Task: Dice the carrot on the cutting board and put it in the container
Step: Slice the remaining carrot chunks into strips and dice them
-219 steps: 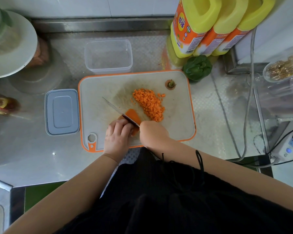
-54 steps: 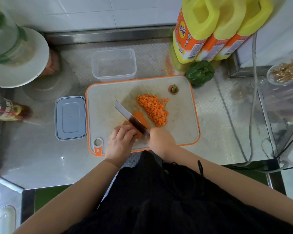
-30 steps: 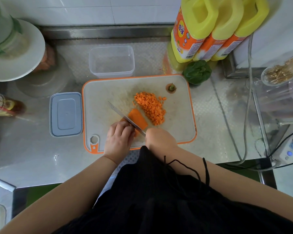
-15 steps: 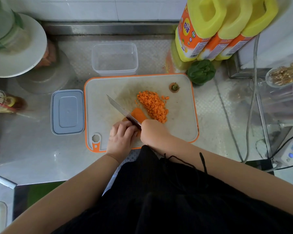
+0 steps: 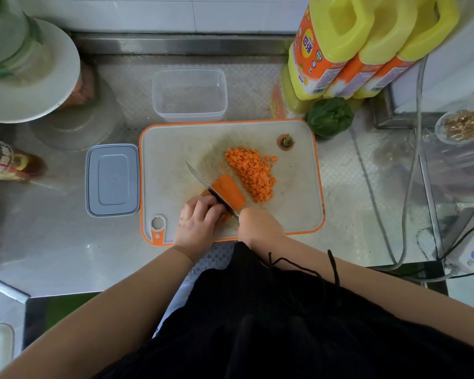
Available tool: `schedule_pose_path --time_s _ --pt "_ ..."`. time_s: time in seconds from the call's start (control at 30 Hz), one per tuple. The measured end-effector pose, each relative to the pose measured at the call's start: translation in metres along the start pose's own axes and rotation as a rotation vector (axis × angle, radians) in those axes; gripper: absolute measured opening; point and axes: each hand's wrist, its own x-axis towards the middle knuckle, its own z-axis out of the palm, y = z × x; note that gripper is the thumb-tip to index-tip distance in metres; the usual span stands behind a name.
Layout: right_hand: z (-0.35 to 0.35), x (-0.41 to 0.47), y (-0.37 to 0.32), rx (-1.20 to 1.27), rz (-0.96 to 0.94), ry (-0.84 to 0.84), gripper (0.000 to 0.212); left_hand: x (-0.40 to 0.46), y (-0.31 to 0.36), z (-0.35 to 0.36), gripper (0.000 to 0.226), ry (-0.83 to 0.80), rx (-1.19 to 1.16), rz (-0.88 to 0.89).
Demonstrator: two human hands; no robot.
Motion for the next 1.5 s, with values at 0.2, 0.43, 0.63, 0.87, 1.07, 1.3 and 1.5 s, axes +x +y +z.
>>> schedule_pose_path --time_s 0.2,0.43,0.63,0.87,1.07,1.3,1.5 --pt "0.010 0.009 0.002 0.050 -0.012 0.054 0.017 -0.003 -0.006 0.002 0.010 -0.025 0.029 0.018" --pt "0.010 0.018 0.018 0.131 -0.049 0.062 0.010 0.001 -0.003 -0.003 0.008 -0.027 0.034 0.028" --pt "0.007 0.013 0.025 0.174 -0.095 0.065 0.032 0.014 0.002 -0.021 0.008 -0.061 -0.035 0.087" --pt "0.001 -0.018 0.017 0.056 -0.092 0.054 0.017 0.013 0.003 -0.020 0.019 -0.035 0.008 0.048" --pt "-0.009 -0.030 0.010 0.064 -0.045 -0.014 0.017 0.006 0.002 -0.012 0.019 -0.015 -0.022 0.017" --pt "-0.007 -0.019 0.000 0.044 -0.010 -0.049 0.020 0.001 -0.002 -0.003 0.018 0.015 -0.003 0.014" --pt "-0.009 -0.015 -0.011 0.047 -0.024 0.020 0.024 -0.003 -0.005 0.005 0.012 0.020 0.041 0.042"
